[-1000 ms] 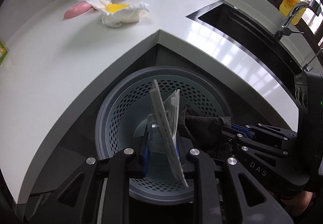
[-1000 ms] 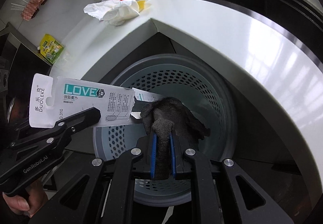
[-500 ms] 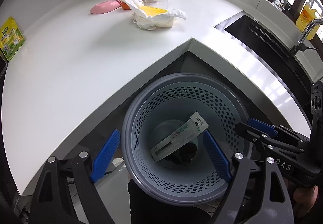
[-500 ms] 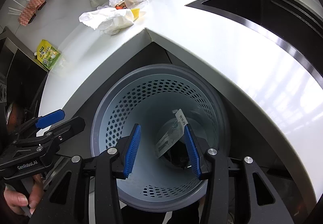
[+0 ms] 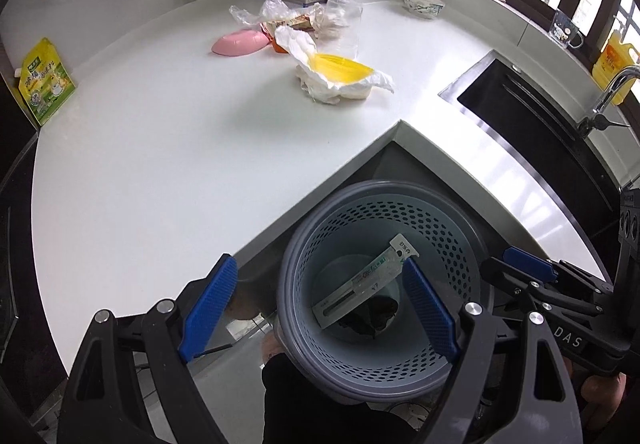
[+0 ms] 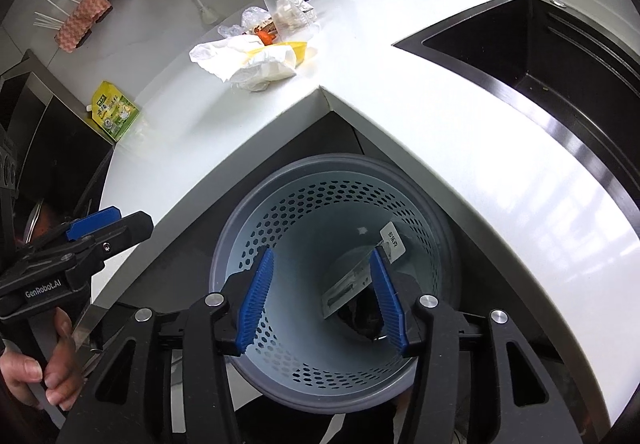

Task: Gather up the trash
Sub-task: 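Move the right gripper to the yellow lid on the tissue, then close the right gripper on the yellow lid rim and lift it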

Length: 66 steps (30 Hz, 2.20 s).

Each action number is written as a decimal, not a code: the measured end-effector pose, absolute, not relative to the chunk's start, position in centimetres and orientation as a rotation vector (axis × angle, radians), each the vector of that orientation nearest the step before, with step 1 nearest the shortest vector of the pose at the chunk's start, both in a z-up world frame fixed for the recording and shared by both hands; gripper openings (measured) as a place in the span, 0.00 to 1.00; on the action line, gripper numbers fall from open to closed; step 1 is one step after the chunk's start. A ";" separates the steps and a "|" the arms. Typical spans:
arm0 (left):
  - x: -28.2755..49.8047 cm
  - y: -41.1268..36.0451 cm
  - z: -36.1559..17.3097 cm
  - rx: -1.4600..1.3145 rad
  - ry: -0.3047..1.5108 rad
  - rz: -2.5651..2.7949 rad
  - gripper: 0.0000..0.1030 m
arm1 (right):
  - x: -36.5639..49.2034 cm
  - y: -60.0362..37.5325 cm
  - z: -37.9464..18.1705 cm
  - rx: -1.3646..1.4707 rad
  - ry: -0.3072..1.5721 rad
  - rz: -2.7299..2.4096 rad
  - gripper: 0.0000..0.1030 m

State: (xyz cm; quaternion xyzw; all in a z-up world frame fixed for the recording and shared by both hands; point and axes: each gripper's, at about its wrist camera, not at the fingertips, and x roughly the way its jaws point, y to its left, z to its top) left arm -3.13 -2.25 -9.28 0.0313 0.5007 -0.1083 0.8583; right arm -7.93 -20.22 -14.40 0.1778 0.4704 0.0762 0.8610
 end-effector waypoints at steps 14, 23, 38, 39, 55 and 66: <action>0.3 -0.5 -2.7 -0.015 0.859 -0.037 0.93 | -1.7 -21.6 -7.6 0.252 0.819 0.249 0.68; 4.0 -0.7 -4.3 -0.030 0.823 0.101 0.94 | 8.7 -20.6 -7.8 0.127 0.837 0.410 0.73; 7.6 0.4 -7.4 -0.093 0.867 0.162 0.94 | 19.5 -16.7 -12.1 0.024 0.955 0.564 0.73; 7.6 0.5 -7.4 -0.096 0.867 0.162 0.94 | 19.6 -16.6 -12.3 0.017 0.962 0.572 0.73; 8.5 -0.4 -8.2 -0.106 0.893 0.142 0.94 | 21.2 -16.3 -14.2 0.042 1.025 0.617 0.73; 8.4 -0.8 -8.2 -0.103 0.899 0.130 0.94 | 20.2 -16.0 -13.1 0.007 0.973 0.640 0.69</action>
